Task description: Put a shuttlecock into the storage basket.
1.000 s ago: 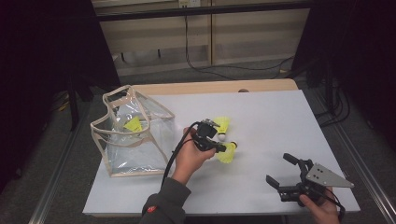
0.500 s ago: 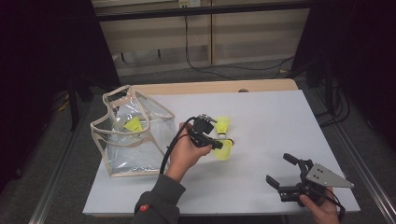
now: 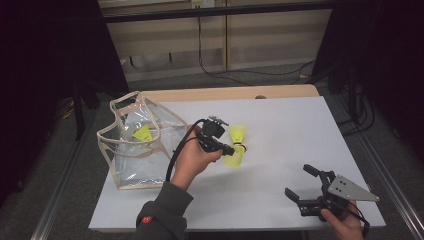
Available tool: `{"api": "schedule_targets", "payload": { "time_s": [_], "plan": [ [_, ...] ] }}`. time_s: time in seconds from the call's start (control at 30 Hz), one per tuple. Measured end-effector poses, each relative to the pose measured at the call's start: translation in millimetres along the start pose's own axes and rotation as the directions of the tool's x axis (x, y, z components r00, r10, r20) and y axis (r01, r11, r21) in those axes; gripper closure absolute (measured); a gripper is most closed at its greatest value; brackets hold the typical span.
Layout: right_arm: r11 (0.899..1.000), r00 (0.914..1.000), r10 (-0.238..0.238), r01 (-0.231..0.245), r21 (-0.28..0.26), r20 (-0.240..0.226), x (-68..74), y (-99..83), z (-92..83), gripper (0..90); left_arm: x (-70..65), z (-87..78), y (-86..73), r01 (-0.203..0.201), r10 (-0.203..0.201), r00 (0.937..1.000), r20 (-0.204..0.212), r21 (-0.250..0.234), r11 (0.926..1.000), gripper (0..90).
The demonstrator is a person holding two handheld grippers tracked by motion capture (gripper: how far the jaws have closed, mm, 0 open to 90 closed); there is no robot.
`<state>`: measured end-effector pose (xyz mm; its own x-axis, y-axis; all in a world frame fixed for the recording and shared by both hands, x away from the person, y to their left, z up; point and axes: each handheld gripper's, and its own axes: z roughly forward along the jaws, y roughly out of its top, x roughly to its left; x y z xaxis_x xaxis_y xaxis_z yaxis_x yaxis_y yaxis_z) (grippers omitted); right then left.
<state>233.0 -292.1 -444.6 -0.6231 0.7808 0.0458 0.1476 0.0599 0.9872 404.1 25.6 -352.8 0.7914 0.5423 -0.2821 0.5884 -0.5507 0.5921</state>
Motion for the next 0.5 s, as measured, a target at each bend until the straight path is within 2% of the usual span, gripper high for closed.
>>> {"api": "schedule_targets", "payload": {
  "time_s": [0.27,0.5],
  "plan": [
    [1.0,1.0,0.001,-0.001,0.001,0.0,-0.4,-0.1,-0.5,2.8,1.7,-10.5,4.7,0.015,-0.015,0.9999,-0.005,0.005,0.9999,87.5],
    [1.0,1.0,-0.001,0.001,0.0,-0.001,-0.2,-0.1,-0.2,2.8,2.9,-22.0,10.3,0.008,-0.008,0.9999,-0.013,0.011,0.9999,87.5]
  ]
}}
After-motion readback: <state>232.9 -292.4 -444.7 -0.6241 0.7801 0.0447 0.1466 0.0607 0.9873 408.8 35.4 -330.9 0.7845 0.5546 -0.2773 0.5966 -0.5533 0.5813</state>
